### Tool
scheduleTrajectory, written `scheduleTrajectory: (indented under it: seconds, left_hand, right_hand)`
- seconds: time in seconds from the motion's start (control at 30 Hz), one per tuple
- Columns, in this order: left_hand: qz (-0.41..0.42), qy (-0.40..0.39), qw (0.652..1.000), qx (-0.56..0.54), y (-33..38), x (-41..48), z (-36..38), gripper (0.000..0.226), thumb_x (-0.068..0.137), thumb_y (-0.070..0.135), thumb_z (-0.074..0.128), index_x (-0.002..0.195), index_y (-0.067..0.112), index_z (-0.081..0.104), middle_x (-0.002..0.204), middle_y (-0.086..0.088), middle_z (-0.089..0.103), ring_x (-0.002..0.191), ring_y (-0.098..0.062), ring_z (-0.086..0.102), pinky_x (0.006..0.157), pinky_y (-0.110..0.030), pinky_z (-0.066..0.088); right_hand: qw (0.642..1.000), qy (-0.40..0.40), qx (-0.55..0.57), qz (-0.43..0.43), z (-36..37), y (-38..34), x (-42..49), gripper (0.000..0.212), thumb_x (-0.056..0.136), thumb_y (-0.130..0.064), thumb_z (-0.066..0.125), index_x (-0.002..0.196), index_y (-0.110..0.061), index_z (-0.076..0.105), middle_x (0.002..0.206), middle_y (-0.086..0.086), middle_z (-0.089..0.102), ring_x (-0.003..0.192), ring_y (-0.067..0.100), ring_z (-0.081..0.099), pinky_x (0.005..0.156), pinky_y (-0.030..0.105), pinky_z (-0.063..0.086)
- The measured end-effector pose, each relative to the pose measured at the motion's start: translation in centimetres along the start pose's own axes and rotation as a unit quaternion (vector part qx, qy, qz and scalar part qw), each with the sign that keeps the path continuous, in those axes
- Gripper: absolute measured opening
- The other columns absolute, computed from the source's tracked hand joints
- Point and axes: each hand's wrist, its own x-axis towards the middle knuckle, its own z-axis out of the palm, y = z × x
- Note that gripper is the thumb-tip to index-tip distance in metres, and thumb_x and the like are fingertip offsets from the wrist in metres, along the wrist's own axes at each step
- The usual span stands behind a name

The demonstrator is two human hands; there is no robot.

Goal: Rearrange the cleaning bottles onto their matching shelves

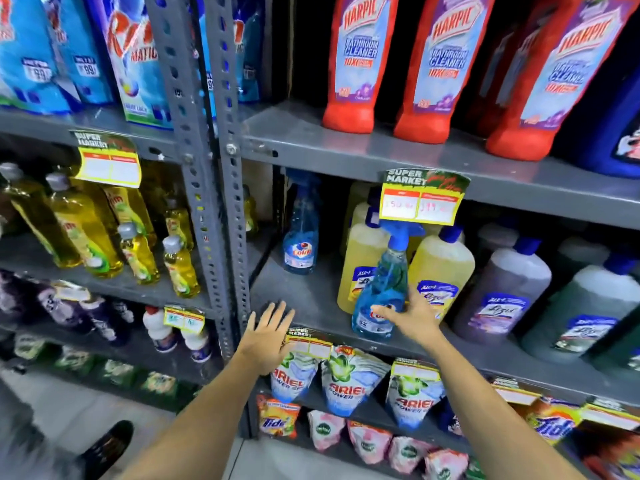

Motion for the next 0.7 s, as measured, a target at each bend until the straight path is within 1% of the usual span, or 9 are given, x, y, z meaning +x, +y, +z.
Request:
scheduleTrajectory:
  seconds: [0.07,0.13,0.23,0.3,0.37,0.43,0.53,0.6,0.7]
  left_hand:
    - [0.002,0.009,1.000,0.007,-0.3,-0.1,0.5,0.068,0.097,0.055,0.022,0.151,0.023,-0.004,0.158,0.000,-0.011,0.146,-0.021,-0.007,0.115,-0.050,0.001]
    - [0.006,0.029,0.999,0.013,-0.2,-0.2,0.8,0.073,0.090,0.061,0.011,0.151,0.022,0.002,0.158,-0.001,-0.005,0.146,-0.023,0.000,0.115,-0.051,0.004]
    - [0.011,0.048,0.999,-0.004,-0.4,-0.2,1.4,0.079,0.089,0.067,0.004,0.149,0.018,0.021,0.156,-0.008,0.022,0.143,-0.028,0.021,0.112,-0.052,0.009]
    - [0.008,0.037,0.999,-0.004,-0.5,-0.2,1.7,0.077,0.091,0.067,0.013,0.149,0.017,0.022,0.155,-0.008,0.025,0.142,-0.029,0.023,0.111,-0.052,0.010]
    - [0.004,0.036,0.999,0.000,-0.5,0.0,2.0,0.076,0.091,0.065,0.024,0.148,0.016,0.023,0.154,-0.009,0.030,0.141,-0.029,0.027,0.111,-0.054,0.017]
    - [0.003,0.039,0.999,0.005,-0.6,0.1,2.3,0.075,0.091,0.064,0.027,0.148,0.016,0.026,0.153,-0.010,0.032,0.139,-0.030,0.030,0.109,-0.056,0.024]
    - [0.009,0.045,0.999,0.009,-0.7,0.1,2.6,0.074,0.092,0.063,0.025,0.148,0.014,0.028,0.153,-0.011,0.032,0.140,-0.031,0.028,0.110,-0.056,0.022]
    - [0.009,0.045,0.999,0.005,-0.7,0.1,2.6,0.075,0.092,0.062,0.020,0.149,0.014,0.025,0.155,-0.011,0.027,0.142,-0.030,0.023,0.112,-0.055,0.018]
    - [0.013,0.052,0.998,0.043,-0.7,0.0,2.4,0.077,0.086,0.063,0.001,0.149,0.019,-0.003,0.159,-0.006,0.000,0.146,-0.026,0.000,0.114,-0.053,0.003]
  right_hand:
    - [1.000,0.018,-0.016,-0.001,0.9,0.2,0.1,0.062,0.071,-0.022,0.086,0.121,-0.012,0.051,0.111,0.007,0.068,0.105,0.027,0.065,0.086,0.037,0.051]
    - [0.999,0.034,-0.025,0.000,1.6,-0.1,-0.3,0.061,0.072,-0.021,0.085,0.122,-0.012,0.050,0.112,0.008,0.068,0.104,0.027,0.065,0.083,0.036,0.050]
    - [0.999,0.038,-0.030,-0.012,2.6,-1.1,-1.0,0.059,0.075,-0.019,0.083,0.122,-0.012,0.049,0.109,0.005,0.067,0.103,0.025,0.064,0.074,0.029,0.042]
    - [0.999,0.028,-0.037,-0.024,3.7,-1.9,-1.2,0.062,0.076,-0.020,0.082,0.127,-0.011,0.048,0.114,0.005,0.068,0.106,0.024,0.064,0.075,0.025,0.041]
    - [0.998,0.023,-0.045,-0.034,5.0,-2.8,-1.3,0.065,0.077,-0.024,0.081,0.131,-0.013,0.047,0.118,0.005,0.069,0.109,0.025,0.065,0.078,0.025,0.043]
    - [0.997,0.024,-0.050,-0.047,6.5,-3.6,-1.3,0.066,0.076,-0.027,0.081,0.131,-0.015,0.046,0.118,0.004,0.069,0.110,0.026,0.064,0.080,0.027,0.044]
    - [0.998,0.018,-0.041,-0.054,8.8,-4.9,-0.9,0.064,0.075,-0.027,0.082,0.127,-0.012,0.047,0.119,0.006,0.068,0.111,0.027,0.063,0.086,0.032,0.048]
    - [0.997,0.018,-0.048,-0.056,10.3,-5.8,-0.4,0.062,0.074,-0.029,0.083,0.121,-0.011,0.046,0.115,0.009,0.068,0.107,0.030,0.065,0.085,0.036,0.052]
    - [0.997,0.022,-0.050,-0.058,11.9,-7.0,0.5,0.060,0.075,-0.028,0.082,0.118,-0.009,0.045,0.114,0.012,0.069,0.104,0.032,0.066,0.081,0.036,0.053]
